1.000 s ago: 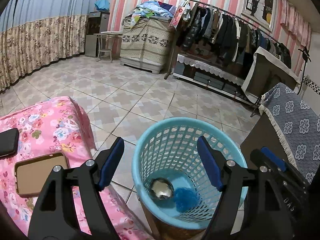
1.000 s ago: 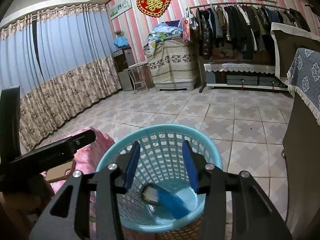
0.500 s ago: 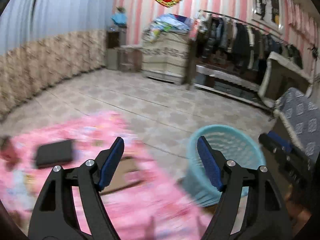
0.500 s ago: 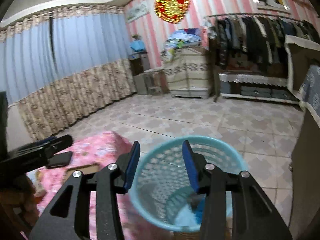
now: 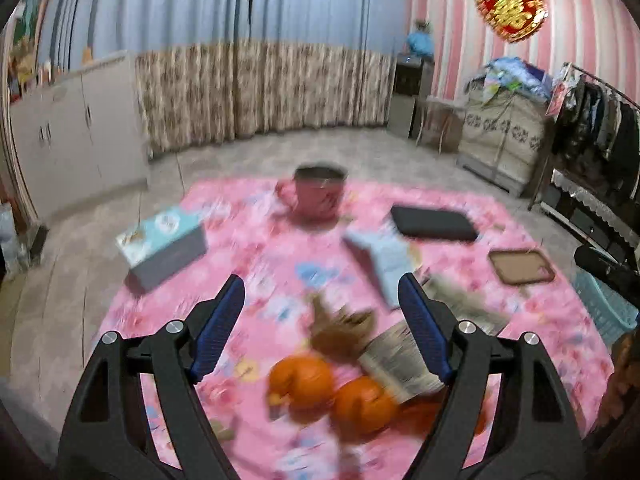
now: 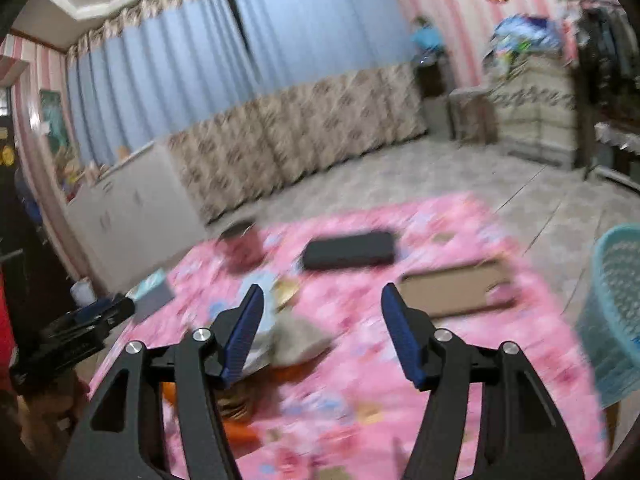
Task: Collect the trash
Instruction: 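Move both tools back over the table, then grasp the snack wrapper with the right gripper while the left gripper grasps an orange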
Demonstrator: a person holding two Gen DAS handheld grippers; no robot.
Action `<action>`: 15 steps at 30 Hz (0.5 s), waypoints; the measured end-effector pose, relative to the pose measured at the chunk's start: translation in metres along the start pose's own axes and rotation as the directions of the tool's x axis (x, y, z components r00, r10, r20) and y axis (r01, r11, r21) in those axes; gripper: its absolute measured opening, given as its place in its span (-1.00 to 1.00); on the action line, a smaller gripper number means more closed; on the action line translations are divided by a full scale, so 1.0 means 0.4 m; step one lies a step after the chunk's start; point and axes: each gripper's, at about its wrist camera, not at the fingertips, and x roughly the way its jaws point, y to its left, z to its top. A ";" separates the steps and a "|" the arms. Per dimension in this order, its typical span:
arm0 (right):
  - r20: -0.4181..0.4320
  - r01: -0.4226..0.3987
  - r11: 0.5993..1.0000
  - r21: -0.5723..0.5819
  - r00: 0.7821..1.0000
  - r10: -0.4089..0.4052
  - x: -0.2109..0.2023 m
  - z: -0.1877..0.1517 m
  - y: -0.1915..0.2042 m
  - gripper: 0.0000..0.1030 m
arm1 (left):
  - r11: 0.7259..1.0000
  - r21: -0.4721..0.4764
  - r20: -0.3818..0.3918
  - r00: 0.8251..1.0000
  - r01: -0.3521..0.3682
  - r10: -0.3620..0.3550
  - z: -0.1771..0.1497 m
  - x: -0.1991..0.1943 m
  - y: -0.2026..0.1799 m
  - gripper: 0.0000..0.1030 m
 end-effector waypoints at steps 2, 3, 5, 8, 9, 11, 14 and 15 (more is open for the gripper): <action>-0.029 0.018 1.000 -0.021 0.999 -0.019 0.029 -0.020 0.024 0.16 | 1.000 -0.005 -0.003 1.000 -0.009 0.009 0.006 0.010 0.026 0.50; -0.049 0.022 0.999 -0.027 0.999 -0.023 0.041 -0.037 0.035 0.16 | 1.000 -0.006 -0.007 1.000 -0.014 0.014 0.006 0.014 0.035 0.50; -0.087 0.017 0.999 -0.028 0.996 -0.019 0.064 -0.061 0.047 0.11 | 1.000 -0.014 -0.027 1.000 -0.009 0.009 0.009 0.022 0.049 0.50; -0.107 0.014 0.999 -0.040 0.994 -0.019 0.083 -0.069 0.059 0.05 | 1.000 0.001 -0.060 0.998 -0.009 0.009 -0.011 0.031 0.046 0.56; -0.115 0.012 0.999 -0.038 0.993 -0.017 0.089 -0.069 0.058 0.03 | 0.999 0.025 -0.066 0.997 -0.025 0.026 -0.014 0.037 0.036 0.56; -0.145 -0.002 1.000 -0.024 0.989 -0.001 0.113 -0.070 0.062 -0.08 | 0.997 0.054 -0.070 0.995 -0.060 0.064 -0.024 0.037 0.026 0.56; -0.196 -0.039 0.999 0.016 0.980 0.041 0.151 -0.079 0.065 -0.26 | 0.997 0.038 -0.085 0.994 -0.073 0.076 -0.033 0.042 0.045 0.56; -0.205 -0.051 0.998 0.030 0.977 0.056 0.166 -0.082 0.070 -0.31 | 0.997 0.025 -0.091 0.993 -0.073 0.076 -0.035 0.044 0.053 0.56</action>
